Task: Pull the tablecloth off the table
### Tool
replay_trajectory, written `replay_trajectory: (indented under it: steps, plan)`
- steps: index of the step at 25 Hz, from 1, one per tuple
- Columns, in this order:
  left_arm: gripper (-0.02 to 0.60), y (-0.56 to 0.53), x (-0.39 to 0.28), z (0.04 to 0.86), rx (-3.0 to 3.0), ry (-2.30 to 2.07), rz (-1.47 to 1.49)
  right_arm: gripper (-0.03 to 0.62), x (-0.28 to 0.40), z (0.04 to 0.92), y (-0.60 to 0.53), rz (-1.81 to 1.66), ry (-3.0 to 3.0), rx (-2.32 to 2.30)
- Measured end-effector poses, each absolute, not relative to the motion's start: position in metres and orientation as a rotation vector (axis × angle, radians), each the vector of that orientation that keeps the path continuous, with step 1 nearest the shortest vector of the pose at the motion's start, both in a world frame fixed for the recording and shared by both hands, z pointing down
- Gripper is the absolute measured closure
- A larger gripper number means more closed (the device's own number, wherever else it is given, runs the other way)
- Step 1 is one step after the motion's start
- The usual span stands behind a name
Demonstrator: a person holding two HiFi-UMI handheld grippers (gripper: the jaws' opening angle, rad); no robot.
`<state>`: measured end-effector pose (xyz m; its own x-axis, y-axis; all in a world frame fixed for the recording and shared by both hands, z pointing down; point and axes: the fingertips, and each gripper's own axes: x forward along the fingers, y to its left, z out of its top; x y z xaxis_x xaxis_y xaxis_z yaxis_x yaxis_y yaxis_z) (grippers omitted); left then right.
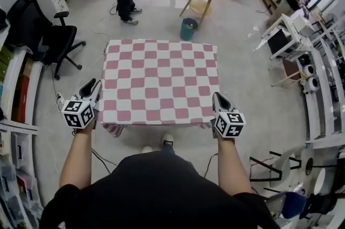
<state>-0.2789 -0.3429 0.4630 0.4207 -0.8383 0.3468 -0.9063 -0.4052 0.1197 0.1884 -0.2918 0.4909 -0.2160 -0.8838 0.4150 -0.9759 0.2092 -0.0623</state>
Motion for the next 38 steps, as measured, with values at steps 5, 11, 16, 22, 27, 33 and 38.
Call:
replay_trajectory:
  steps: [5,11,16,22,27,33,38]
  plan:
    - [0.456,-0.353,-0.28,0.473,2.338,-1.548,0.365,0.563,0.199,0.504,-0.317,0.449,-2.199,1.706]
    - [0.451,-0.362,-0.287,0.512,2.248,-1.554,0.423,0.563,0.222,0.542,-0.337,0.501,-2.148,1.677]
    - [0.433,-0.363,-0.296,0.555,2.164,-1.545,0.493,0.563,0.237,0.584,-0.346,0.574,-2.101,1.65]
    - [0.4,-0.365,-0.302,0.609,2.05,-1.475,0.562,0.562,0.256,0.638,-0.35,0.634,-2.021,1.577]
    - [0.373,-0.361,-0.311,0.649,1.953,-1.446,0.582,0.532,0.287,0.685,-0.343,0.722,-1.937,1.544]
    - [0.312,-0.353,-0.327,0.702,1.897,-1.408,0.697,0.477,0.328,0.737,-0.329,0.814,-1.834,1.517]
    - [0.268,-0.348,-0.335,0.739,1.862,-1.364,0.779,0.433,0.349,0.769,-0.327,0.878,-1.773,1.492]
